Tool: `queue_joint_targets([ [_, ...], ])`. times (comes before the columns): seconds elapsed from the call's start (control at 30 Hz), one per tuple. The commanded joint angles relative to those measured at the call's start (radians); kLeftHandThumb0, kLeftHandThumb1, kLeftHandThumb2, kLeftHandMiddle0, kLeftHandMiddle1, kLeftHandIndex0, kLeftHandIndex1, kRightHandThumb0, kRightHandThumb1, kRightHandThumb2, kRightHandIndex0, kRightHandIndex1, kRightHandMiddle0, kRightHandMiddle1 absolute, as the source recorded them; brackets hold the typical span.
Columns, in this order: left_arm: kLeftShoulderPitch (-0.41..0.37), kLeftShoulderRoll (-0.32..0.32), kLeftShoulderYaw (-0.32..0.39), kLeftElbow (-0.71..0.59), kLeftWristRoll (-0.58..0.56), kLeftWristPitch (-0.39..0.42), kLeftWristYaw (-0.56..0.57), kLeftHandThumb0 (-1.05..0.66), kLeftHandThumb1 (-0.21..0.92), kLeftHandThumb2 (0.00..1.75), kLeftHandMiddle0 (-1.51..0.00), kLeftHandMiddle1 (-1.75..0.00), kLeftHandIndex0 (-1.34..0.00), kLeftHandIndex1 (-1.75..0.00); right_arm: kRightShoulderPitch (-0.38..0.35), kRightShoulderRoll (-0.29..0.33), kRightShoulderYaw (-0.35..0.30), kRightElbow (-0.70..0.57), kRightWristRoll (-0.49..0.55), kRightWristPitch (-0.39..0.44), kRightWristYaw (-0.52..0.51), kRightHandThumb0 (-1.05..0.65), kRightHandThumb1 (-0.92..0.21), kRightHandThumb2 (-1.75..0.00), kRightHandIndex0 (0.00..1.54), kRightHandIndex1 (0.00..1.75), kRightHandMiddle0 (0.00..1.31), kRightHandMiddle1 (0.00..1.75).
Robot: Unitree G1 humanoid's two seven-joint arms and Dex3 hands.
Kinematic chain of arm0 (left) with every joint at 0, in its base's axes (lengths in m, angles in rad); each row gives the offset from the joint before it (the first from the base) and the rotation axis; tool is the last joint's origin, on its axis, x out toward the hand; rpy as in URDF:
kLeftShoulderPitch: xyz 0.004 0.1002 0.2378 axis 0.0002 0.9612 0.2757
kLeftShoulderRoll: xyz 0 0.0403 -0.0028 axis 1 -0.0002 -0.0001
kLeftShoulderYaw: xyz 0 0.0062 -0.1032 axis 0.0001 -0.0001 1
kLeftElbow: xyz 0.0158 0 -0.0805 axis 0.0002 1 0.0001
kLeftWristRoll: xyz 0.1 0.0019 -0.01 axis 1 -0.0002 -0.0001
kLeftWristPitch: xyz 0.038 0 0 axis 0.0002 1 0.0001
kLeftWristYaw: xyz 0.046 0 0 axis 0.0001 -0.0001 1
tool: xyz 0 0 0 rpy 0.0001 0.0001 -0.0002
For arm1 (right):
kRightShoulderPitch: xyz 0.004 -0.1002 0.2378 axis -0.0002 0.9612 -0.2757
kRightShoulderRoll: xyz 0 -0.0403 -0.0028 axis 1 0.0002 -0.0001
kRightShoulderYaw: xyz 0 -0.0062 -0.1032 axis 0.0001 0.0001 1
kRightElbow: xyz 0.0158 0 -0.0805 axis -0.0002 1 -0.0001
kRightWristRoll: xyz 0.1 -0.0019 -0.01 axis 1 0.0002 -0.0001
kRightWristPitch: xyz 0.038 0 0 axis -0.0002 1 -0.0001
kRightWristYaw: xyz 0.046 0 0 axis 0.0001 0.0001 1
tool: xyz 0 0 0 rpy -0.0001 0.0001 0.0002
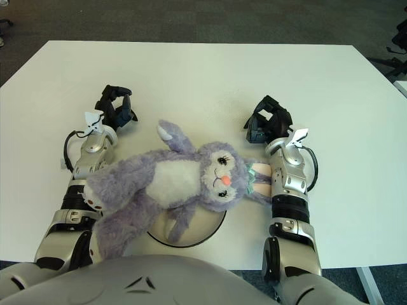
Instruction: Put the doll into the plate.
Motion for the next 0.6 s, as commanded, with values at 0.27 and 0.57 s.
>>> queue_joint_targets([
  [0.27, -0.025, 0.018, -0.007, 0.028, 0.004, -0.022, -0.016, -0.38, 0.69, 0.83, -0.99, -1.75, -0.33, -1.75, 0.002, 0.019, -0.021, -0.012, 0.054, 0.009, -0.009, 0.00, 0.08, -1.74, 0.93, 1.67, 0.67, 1.75],
  [0.57, -0.030, 0.027, -0.012, 0.053, 0.003, -0.052, -0.031, -0.37, 0.72, 0.80, -0.95, -1.75, -0.31, -1.75, 0.000, 0.017, -0.025, -0.007, 0.085, 0.019, 0.019, 0.00, 0.03, -1.71, 0.89, 1.71, 0.64, 1.75],
])
